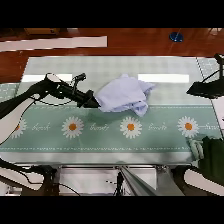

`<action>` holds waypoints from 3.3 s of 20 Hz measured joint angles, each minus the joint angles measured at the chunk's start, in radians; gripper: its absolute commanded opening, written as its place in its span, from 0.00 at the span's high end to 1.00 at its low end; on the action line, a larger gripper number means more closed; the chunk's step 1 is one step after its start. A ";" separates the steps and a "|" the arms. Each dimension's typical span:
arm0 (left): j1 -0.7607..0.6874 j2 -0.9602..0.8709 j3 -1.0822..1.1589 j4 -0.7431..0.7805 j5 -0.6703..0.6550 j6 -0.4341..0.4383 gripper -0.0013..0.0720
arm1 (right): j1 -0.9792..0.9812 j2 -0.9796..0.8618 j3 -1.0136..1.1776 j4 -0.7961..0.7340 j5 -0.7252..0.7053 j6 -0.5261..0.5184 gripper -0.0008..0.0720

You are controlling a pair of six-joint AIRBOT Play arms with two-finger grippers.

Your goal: Fold the shirts.

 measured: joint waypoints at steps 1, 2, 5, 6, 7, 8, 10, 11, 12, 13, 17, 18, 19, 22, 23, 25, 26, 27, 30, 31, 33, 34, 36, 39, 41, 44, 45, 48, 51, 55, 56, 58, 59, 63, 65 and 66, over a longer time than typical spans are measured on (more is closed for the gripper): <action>0.006 0.000 0.006 -0.008 -0.022 0.005 0.95 | 0.000 -0.024 0.000 0.036 -0.002 -0.001 0.16; 0.012 -0.002 0.012 -0.011 -0.040 0.011 0.95 | 0.002 -0.051 0.000 0.085 -0.006 -0.006 0.16; 0.023 -0.002 0.023 -0.018 -0.074 0.022 0.95 | 0.030 -0.148 0.000 0.276 -0.025 -0.050 0.16; 0.025 -0.002 0.025 -0.019 -0.082 0.025 0.95 | 0.045 -0.177 0.000 0.327 -0.039 -0.062 0.16; 0.026 -0.002 0.027 -0.023 -0.092 0.027 0.95 | 0.064 -0.206 0.000 0.373 -0.059 -0.071 0.16; 0.027 -0.002 0.027 -0.023 -0.092 0.028 0.95 | 0.085 -0.232 0.000 0.407 -0.077 -0.079 0.16; 0.029 -0.002 0.029 -0.024 -0.097 0.029 0.95 | 0.134 -0.277 0.000 0.461 -0.119 -0.094 0.16; 0.029 -0.002 0.029 -0.024 -0.099 0.029 0.95 | 0.159 -0.298 0.000 0.482 -0.140 -0.101 0.16; 0.029 -0.002 0.029 -0.024 -0.100 0.029 0.95 | 0.182 -0.315 0.000 0.502 -0.160 -0.107 0.17; 0.029 -0.002 0.029 -0.024 -0.101 0.030 0.95 | 0.205 -0.332 0.000 0.523 -0.183 -0.112 0.17; 0.029 -0.002 0.029 -0.024 -0.107 0.031 0.95 | 0.273 -0.378 0.000 0.620 -0.277 -0.128 0.20; 0.029 -0.002 0.029 -0.024 -0.107 0.031 0.95 | 0.286 -0.386 0.000 0.650 -0.303 -0.134 0.23; 0.029 -0.002 0.029 -0.024 -0.107 0.031 0.95 | 0.300 -0.393 0.000 0.679 -0.325 -0.140 0.39; 0.029 -0.002 0.029 -0.024 -0.107 0.031 0.95 | 0.335 -0.413 0.000 0.748 -0.391 -0.148 0.96; 0.030 -0.002 0.029 -0.024 -0.107 0.032 0.95 | 0.342 -0.416 0.001 0.762 -0.411 -0.150 0.96; 0.032 0.000 0.035 -0.024 -0.108 0.037 0.95 | 0.347 -0.412 0.008 0.781 -0.427 -0.155 0.96; 0.036 0.005 0.042 -0.028 -0.113 0.041 0.95 | 0.342 -0.402 0.015 0.784 -0.424 -0.163 0.96; 0.043 0.016 0.056 -0.037 -0.121 0.046 0.95 | 0.332 -0.385 0.024 0.785 -0.411 -0.173 0.96; 0.088 0.086 0.129 -0.117 -0.149 0.062 0.95 | 0.272 -0.297 0.058 0.745 -0.354 -0.187 0.96; 0.111 0.119 0.164 -0.152 -0.153 0.065 0.95 | 0.245 -0.254 0.071 0.727 -0.333 -0.188 0.96; 0.170 0.201 0.251 -0.227 -0.166 0.069 0.95 | 0.192 -0.156 0.092 0.701 -0.287 -0.186 0.96; 0.198 0.240 0.292 -0.258 -0.167 0.070 0.95 | 0.168 -0.104 0.102 0.696 -0.269 -0.182 0.96; 0.253 0.328 0.369 -0.307 -0.164 0.071 0.95 | 0.131 0.011 0.119 0.684 -0.231 -0.177 0.96; 0.303 0.462 0.438 -0.340 -0.145 0.058 0.95 | 0.105 0.184 0.147 0.677 -0.172 -0.152 0.96; 0.316 0.548 0.459 -0.356 -0.140 0.046 0.95 | 0.097 0.283 0.178 0.674 -0.133 -0.127 0.96; 0.326 0.668 0.473 -0.362 -0.128 0.024 0.95 | 0.092 0.405 0.237 0.668 -0.076 -0.068 0.96; 0.327 0.704 0.475 -0.369 -0.128 0.014 0.95 | 0.091 0.436 0.259 0.668 -0.055 -0.045 0.96; 0.331 0.803 0.478 -0.364 -0.132 -0.031 0.95 | 0.090 0.513 0.322 0.666 0.041 0.033 0.96; 0.333 0.893 0.480 -0.303 -0.177 -0.119 0.95 | 0.090 0.566 0.385 0.616 0.187 0.124 0.96; 0.333 0.980 0.480 -0.094 -0.309 -0.276 0.95 | 0.090 0.592 0.428 0.464 0.439 0.228 0.96; 0.333 0.992 0.480 -0.027 -0.343 -0.306 0.95 | 0.090 0.589 0.431 0.422 0.494 0.243 0.96; 0.333 1.006 0.461 0.088 -0.392 -0.345 0.95 | 0.090 0.566 0.426 0.365 0.569 0.264 0.96; 0.333 1.011 0.439 0.128 -0.401 -0.357 0.95 | 0.090 0.548 0.415 0.359 0.596 0.268 0.96; 0.332 1.017 0.239 0.220 -0.365 -0.354 0.95 | 0.142 0.447 0.320 0.341 0.592 0.265 0.96; 0.332 1.015 0.098 0.235 -0.292 -0.328 0.95 | 0.217 0.370 0.267 0.305 0.520 0.246 0.96; 0.332 1.006 0.026 0.237 -0.237 -0.307 0.95 | 0.262 0.320 0.248 0.291 0.471 0.232 0.96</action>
